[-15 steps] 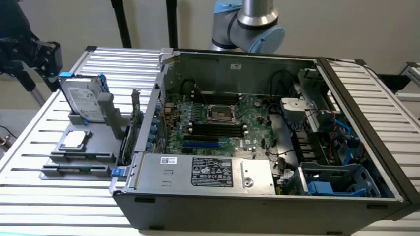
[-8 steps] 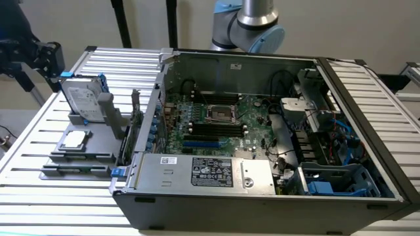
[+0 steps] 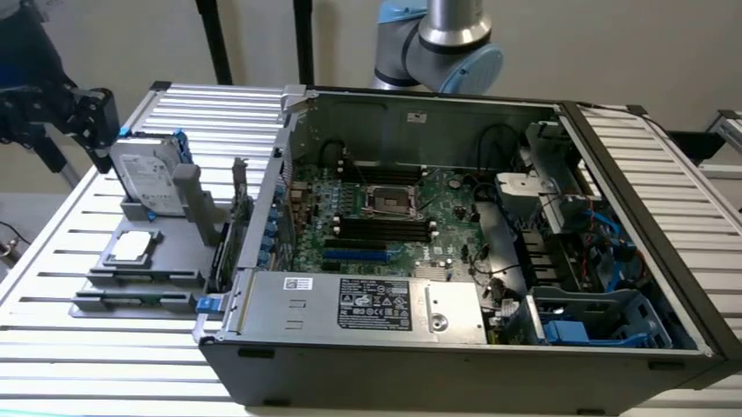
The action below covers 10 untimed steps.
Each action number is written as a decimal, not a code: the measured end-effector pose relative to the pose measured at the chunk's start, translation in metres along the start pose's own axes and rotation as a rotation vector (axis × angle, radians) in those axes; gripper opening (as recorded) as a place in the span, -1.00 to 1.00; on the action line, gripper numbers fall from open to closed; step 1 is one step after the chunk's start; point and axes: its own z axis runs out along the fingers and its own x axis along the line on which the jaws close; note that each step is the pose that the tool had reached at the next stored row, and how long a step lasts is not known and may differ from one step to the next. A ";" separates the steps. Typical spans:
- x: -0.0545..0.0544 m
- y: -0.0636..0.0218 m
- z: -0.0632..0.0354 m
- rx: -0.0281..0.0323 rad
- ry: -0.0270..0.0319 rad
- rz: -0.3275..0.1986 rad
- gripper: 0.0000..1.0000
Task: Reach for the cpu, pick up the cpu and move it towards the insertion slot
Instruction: 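Pick up the cpu and move it towards the insertion slot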
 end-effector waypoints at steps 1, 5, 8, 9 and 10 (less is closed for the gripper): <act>0.000 -0.0003 0.0019 0.0000 0.0000 0.000 0.19; 0.000 -0.0012 0.0091 -0.0001 -0.0001 0.000 0.19; 0.000 -0.0019 0.0146 0.0000 0.0000 0.000 0.19; 0.000 -0.0021 0.0164 0.0000 0.0000 0.000 0.19; 0.000 -0.0023 0.0183 0.0000 0.0000 0.000 0.19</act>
